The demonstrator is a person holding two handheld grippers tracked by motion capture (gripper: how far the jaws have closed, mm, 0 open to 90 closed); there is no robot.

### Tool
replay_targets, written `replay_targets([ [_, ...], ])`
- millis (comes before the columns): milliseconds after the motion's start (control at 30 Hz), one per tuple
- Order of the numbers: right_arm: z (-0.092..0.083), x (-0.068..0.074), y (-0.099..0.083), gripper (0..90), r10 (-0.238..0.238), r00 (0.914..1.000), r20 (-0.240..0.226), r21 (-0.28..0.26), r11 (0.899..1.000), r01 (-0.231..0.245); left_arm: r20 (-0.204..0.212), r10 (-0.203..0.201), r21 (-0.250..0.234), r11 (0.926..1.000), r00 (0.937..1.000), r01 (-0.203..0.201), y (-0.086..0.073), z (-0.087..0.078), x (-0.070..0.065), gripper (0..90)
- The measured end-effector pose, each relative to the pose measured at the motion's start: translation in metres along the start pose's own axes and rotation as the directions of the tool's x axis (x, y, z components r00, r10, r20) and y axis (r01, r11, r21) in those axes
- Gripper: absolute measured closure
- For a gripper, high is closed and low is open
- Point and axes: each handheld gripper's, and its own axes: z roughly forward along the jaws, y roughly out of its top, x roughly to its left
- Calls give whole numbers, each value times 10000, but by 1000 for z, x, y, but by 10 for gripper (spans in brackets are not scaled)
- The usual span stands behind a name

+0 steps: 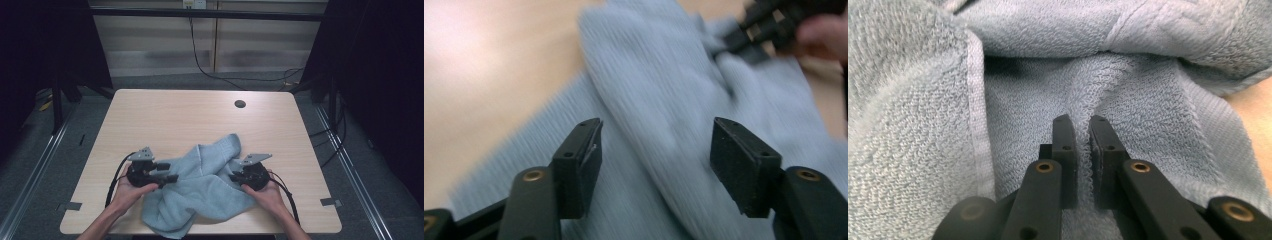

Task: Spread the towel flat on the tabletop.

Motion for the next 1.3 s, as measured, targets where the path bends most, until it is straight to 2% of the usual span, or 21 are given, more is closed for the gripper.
replay_targets([
  [67, 1, -2, 0, 844, 118, 9999, -92, -99, 9999, -119, -191, -300, -171, 9994, 9994, 297, 9, 11, 9, 337],
  [133, 1, -1, 0, 844, 47, 10000, -80, -49, 10000, -47, 49, -797, -185, 9966, 9968, 798, 14, 26, 15, 307],
  [233, 2, -1, 0, 844, 107, 9998, -153, -95, 9999, -108, 242, -757, 401, 9964, 9968, 747, 12, 45, 12, 316],
  [267, 2, -1, 0, 844, 143, 9997, -191, -139, 9998, -146, 332, -607, 792, 9952, 9976, 579, 11, 50, 9, 398],
  [300, 2, -1, 1, 848, 165, 9997, -172, -103, 9998, -166, 326, -544, 927, 9944, 9980, 511, 10, 52, 7, 595],
  [333, 2, -1, 1, 849, 240, 9996, -171, -76, 9997, -241, 401, -553, 949, 9942, 9977, 513, 10, 51, 6, 653],
  [433, -1, -2, 5, 852, 318, 9995, -52, -103, 9994, -318, 610, -468, 688, 9967, 9970, 426, 12, 40, 9, 740],
  [500, -3, -4, 7, 854, 366, 9993, -79, -185, 9992, -367, 590, -220, 405, 9990, 9980, 196, 12, 27, 10, 760],
  [633, -21, -12, 19, 855, 583, 9983, 36, -891, 9943, -578, 177, -234, -761, 9968, 9996, 246, 17, -8, 16, 779],
  [667, -21, -12, 19, 855, 583, 9983, 36, -891, 9943, -578, 177, -234, -761, 9968, 9996, 246, 17, -8, 16, 782],
  [733, -27, -16, 23, 855, 726, 9972, 186, -1139, 9910, -700, -18, -303, -1293, 9912, 9995, 298, 20, -22, 17, 786],
  [867, -42, -28, 34, 856, 970, 9942, 471, -1642, 9825, -881, -284, -267, -1952, 9805, 9992, 207, 29, -42, 18, 792],
  [1000, -62, -41, 50, 856, 1198, 9875, 1021, -2199, 9709, -950, -538, -404, -2376, 9710, 9977, 265, 36, -53, 20, 793],
  [1067, -71, -47, 54, 858, 1362, 9820, 1311, -2380, 9659, -1022, -700, -565, -2822, 9587, 9959, 346, 42, -63, 23, 797],
  [1100, -75, -50, 56, 858, 1478, 9794, 1373, -2486, 9623, -1104, -700, -565, -2822, 9587, 9959, 346, 42, -63, 23, 798],
  [1133, -78, -53, 57, 859, 1597, 9760, 1483, -2524, 9603, -1188, -783, -590, -2911, 9561, 9952, 337, 44, -67, 24, 799],
  [1167, -82, -55, 58, 859, 1639, 9724, 1661, -2526, 9602, -1187, -921, -688, -3136, 9489, 9934, 366, 48, -74, 26, 801],
  [1200, -82, -55, 58, 859, 1639, 9724, 1661, -2526, 9602, -1187, -921, -688, -3136, 9489, 9934, 366, 48, -74, 26, 801],
  [1233, -87, -61, 59, 861, 1909, 9626, 1923, -2608, 9556, -1374, -1008, -757, -3216, 9460, 9920, 395, 49, -78, 28, 801],
  [1267, -90, -65, 59, 862, 2063, 9567, 2051, -2705, 9514, -1471, -1110, -937, -3574, 9327, 9894, 482, 52, -89, 32, 802],
  [1300, -93, -70, 58, 862, 2249, 9524, 2057, -2857, 9446, -1614, -1110, -937, -3574, 9327, 9894, 482, 52, -89, 32, 803],
])
